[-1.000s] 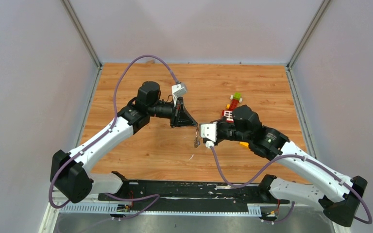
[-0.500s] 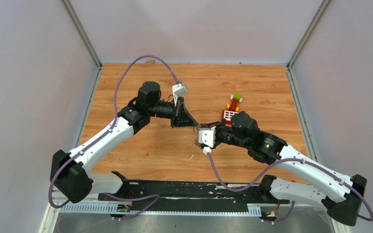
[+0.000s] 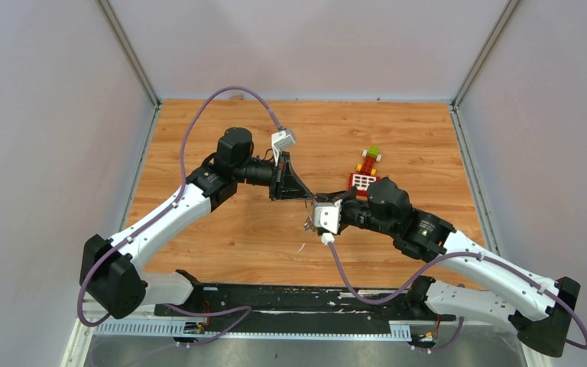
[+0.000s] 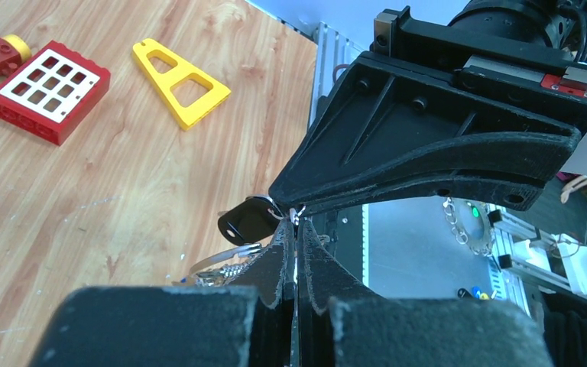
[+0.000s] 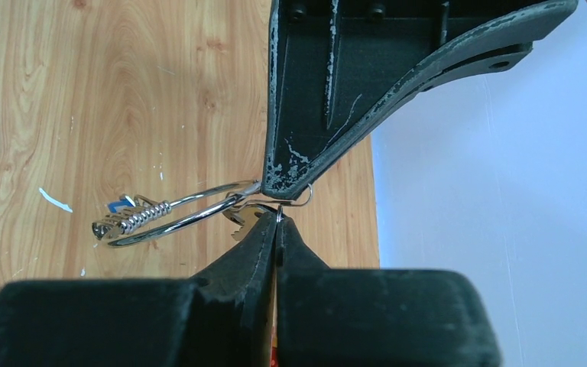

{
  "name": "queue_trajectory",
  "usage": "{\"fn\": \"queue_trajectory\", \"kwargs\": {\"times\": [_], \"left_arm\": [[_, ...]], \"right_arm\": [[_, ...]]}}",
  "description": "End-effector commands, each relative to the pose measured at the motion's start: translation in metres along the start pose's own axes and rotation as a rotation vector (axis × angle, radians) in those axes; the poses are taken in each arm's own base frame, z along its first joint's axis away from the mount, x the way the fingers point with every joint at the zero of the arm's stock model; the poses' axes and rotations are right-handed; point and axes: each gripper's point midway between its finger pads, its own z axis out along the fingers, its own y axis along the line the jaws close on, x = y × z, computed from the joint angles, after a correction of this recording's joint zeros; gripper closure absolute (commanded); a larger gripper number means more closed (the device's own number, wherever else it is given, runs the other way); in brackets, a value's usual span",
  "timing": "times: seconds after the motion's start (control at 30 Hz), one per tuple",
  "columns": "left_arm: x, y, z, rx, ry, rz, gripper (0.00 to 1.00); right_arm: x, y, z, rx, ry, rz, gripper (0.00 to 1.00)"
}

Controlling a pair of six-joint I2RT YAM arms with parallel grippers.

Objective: Put the keys on the keyring

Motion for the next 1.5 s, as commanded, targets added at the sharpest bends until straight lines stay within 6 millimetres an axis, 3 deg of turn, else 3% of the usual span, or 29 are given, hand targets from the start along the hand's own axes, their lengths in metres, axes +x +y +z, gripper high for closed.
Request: {"fn": "queue_trajectory", "kwargs": {"times": [0.0,1.47], "left_arm": [[-0.015,-0.01,0.002,0.045,-0.035,0.038,1.0],[-0.003,0.004,0.009,0.011,0.006,0.029,1.0]], "right_arm": [[-0.01,-0.01,-0.001,0.046,-0.033,-0.016,1.0],[-0.027,-0.019,-0.01,0.048,-0.07,0.037,1.0]]}}
